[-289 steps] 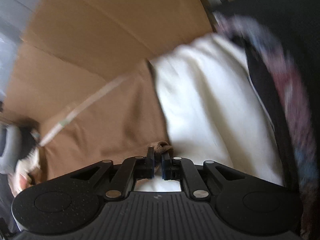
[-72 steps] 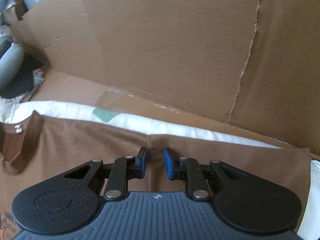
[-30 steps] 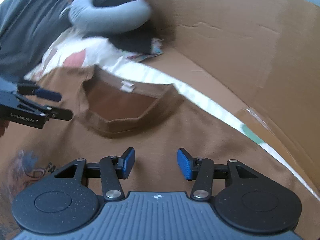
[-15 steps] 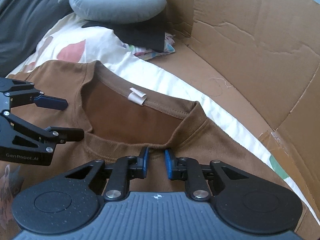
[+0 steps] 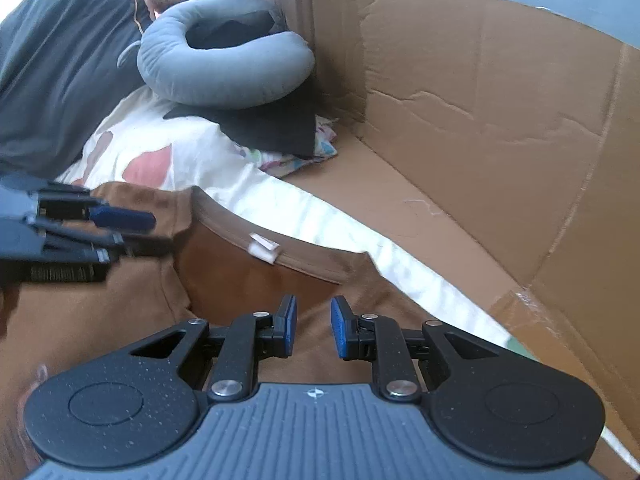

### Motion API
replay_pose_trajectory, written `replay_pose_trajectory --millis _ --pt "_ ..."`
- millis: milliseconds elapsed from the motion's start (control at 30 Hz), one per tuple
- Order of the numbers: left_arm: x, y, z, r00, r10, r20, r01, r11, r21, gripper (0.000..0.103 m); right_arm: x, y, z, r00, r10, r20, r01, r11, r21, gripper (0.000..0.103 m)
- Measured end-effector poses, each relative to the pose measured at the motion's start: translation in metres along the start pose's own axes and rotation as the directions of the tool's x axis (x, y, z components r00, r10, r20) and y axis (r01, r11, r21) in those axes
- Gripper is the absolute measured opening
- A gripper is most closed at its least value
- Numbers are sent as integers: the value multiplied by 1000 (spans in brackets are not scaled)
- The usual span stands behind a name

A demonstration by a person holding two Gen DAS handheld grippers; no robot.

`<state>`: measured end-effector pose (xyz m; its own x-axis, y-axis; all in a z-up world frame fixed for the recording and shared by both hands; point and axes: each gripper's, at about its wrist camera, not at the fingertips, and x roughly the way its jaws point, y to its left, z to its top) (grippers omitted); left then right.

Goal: Fold clothes

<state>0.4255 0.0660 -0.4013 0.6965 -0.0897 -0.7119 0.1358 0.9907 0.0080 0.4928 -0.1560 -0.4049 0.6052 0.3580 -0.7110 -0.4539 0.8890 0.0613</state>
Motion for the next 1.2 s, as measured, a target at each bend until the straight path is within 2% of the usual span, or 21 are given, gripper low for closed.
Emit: replay_pose_trajectory --millis 67,267,500,700,733,833,900,1000,1067,1200 --pt "7 9 1 1000 18 -20 -18 999 -28 22 2 -10 -4 999 -33 -21 33 999 7 23" --pt "27 34 9 994 84 -66 -91 991 -99 22 12 -35 -8 992 -96 -83 102 992 68 23" --pt "47 49 12 984 112 -141 -135 977 -166 17 32 -53 2 982 -103 -159 132 974 184 22" --pt "42 47 17 981 115 -158 -143 972 -185 17 36 -64 16 977 -98 -191 154 939 306 22" --pt "39 46 18 982 110 -153 -139 972 -189 18 33 -67 15 979 -91 -184 149 932 331 22" --pt "28 45 20 985 104 -139 -128 975 -183 32 19 -69 11 982 -81 -169 141 911 387 26" --pt "22 45 20 986 93 -138 -117 977 -178 35 8 -68 6 984 -80 -162 141 900 412 34" --pt "16 47 21 984 96 -153 -122 978 -170 42 -13 -68 -2 985 -85 -153 145 885 443 41" --pt "10 47 22 982 104 -158 -130 978 -163 48 -28 -71 -8 985 -93 -147 151 875 460 41" --pt "-9 43 30 978 115 -174 -146 973 -179 51 -64 -78 -14 985 -97 -145 156 857 491 41"
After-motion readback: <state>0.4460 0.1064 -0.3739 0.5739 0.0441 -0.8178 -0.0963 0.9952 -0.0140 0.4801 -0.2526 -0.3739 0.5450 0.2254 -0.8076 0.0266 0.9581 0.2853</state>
